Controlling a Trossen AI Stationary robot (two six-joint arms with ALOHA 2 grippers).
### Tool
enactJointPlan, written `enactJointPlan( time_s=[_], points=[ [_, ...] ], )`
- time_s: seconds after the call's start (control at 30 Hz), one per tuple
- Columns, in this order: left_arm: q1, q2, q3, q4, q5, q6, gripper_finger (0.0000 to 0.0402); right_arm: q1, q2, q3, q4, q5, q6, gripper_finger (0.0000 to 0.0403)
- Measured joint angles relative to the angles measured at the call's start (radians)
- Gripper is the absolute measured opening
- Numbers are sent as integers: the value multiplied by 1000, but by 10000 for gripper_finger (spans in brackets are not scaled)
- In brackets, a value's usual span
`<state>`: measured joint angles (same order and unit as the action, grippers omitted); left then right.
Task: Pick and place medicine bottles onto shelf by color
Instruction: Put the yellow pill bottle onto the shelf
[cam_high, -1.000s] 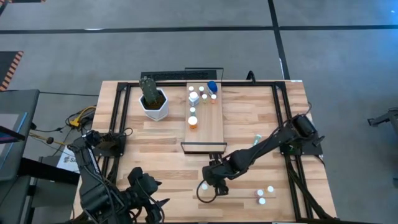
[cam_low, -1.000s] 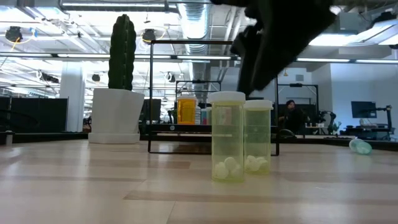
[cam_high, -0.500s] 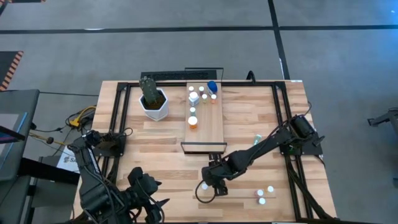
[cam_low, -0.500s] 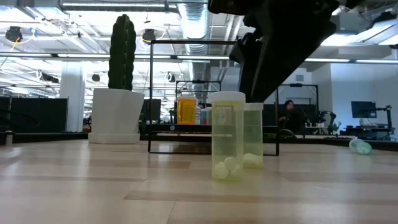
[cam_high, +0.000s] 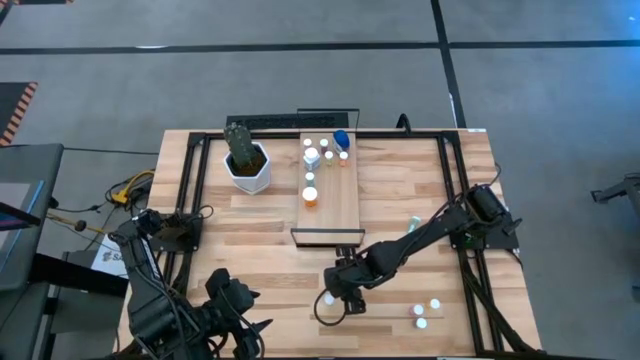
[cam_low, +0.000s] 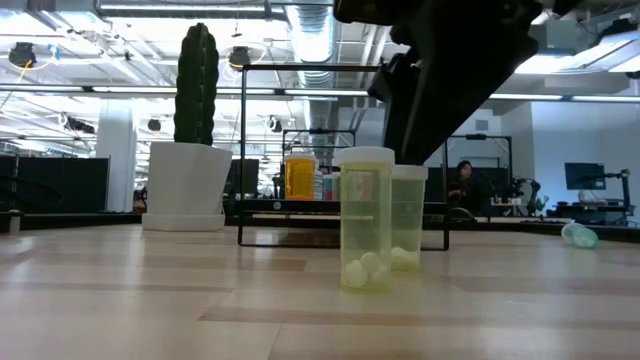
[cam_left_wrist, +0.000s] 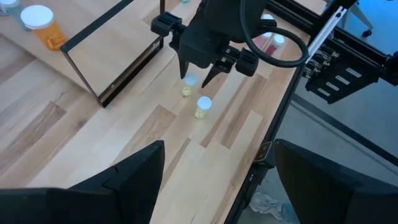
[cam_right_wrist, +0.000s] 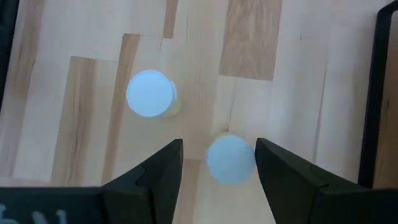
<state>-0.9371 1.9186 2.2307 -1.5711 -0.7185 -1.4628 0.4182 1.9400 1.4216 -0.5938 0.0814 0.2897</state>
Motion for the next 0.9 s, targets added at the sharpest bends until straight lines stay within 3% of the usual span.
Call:
enactJointPlan(
  time_s=[0.9],
  points=[
    [0, 0, 0, 0, 7, -1, 286, -13, 29, 0, -20, 3, 35, 205]
  ],
)
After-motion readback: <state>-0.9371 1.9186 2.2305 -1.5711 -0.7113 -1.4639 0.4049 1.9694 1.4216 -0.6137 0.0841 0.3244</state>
